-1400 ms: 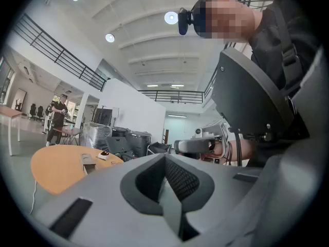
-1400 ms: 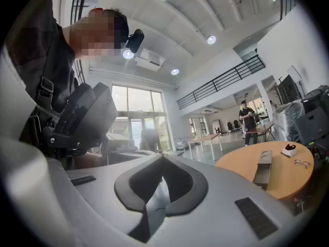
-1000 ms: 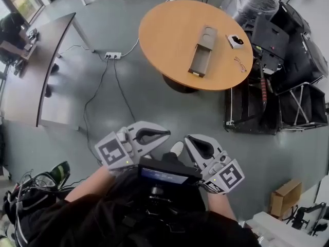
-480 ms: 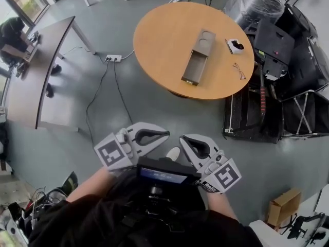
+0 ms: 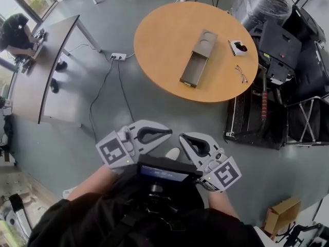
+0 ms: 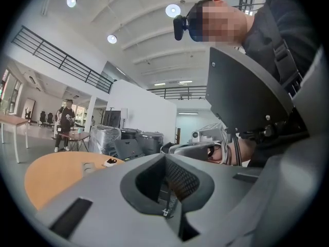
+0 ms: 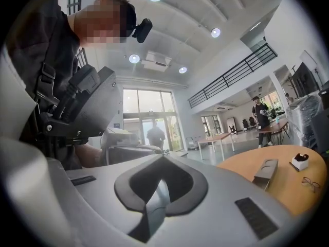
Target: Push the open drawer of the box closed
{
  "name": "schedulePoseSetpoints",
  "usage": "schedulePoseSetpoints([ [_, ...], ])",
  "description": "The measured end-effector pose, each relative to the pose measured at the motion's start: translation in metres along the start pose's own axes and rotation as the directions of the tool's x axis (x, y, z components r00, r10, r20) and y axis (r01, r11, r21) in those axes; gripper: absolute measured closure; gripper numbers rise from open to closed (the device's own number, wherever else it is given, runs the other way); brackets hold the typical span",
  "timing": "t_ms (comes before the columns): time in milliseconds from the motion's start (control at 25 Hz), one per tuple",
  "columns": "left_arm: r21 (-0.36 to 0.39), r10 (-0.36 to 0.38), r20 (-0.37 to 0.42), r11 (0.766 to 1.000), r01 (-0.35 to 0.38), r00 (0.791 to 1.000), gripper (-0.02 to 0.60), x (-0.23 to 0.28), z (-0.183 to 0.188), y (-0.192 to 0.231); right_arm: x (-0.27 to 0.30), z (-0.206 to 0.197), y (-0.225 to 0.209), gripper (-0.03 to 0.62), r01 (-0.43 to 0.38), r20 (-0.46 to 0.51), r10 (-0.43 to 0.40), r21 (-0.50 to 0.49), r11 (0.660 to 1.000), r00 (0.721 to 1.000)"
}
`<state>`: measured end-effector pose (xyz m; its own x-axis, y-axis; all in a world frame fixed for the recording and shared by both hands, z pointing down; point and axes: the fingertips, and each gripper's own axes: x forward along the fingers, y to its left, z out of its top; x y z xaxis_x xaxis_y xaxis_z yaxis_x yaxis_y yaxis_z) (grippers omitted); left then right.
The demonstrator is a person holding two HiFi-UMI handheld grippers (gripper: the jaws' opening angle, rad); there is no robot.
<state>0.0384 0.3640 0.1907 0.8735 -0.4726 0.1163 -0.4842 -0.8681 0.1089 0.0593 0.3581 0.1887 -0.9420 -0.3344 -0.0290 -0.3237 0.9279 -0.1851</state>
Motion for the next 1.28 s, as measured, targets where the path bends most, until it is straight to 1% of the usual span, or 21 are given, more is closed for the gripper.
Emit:
schedulePoseSetpoints([
  [360, 0.016, 0.022, -0.002, 1.0, -0.022, 1.0, 0.554, 0.014, 0.009, 0.007, -0.004, 0.003, -0.016, 0.58, -0.023, 0.007, 0.023, 0.009, 1.0, 1.0],
  [520, 0.001, 0.023, -0.011, 1.0, -0.023, 1.0, 0.554, 0.014, 0.006, 0.021, 0.004, 0.003, -0.027, 0.58, -0.013, 0.006, 0.013, 0.009, 1.0, 1.0],
  [640, -0.003, 0.008, -0.011, 1.0, -0.008, 1.0, 0.554, 0.016, 0.002, 0.036, 0.013, -0.001, -0.037, 0.58, 0.004, -0.001, -0.004, 0.01, 1.0, 1.0],
  [920, 0.0, -0.055, -0.021, 0.998, 0.055, 0.998, 0.554, 0.026, -0.003, 0.085, 0.045, -0.004, -0.074, 0.582, 0.062, -0.024, -0.061, 0.027, 0.998, 0.998],
  [1040, 0.0, -0.085, -0.013, 0.996, 0.085, 0.996, 0.554, 0.03, -0.004, 0.112, 0.062, -0.01, -0.092, 0.58, 0.085, -0.064, -0.081, 0.052, 0.995, 0.995],
  [1280, -0.017, -0.137, -0.013, 0.99, 0.137, 0.99, 0.554, 0.038, -0.007, 0.171, 0.099, -0.016, -0.137, 0.58, 0.144, -0.089, -0.138, 0.072, 0.987, 0.986],
])
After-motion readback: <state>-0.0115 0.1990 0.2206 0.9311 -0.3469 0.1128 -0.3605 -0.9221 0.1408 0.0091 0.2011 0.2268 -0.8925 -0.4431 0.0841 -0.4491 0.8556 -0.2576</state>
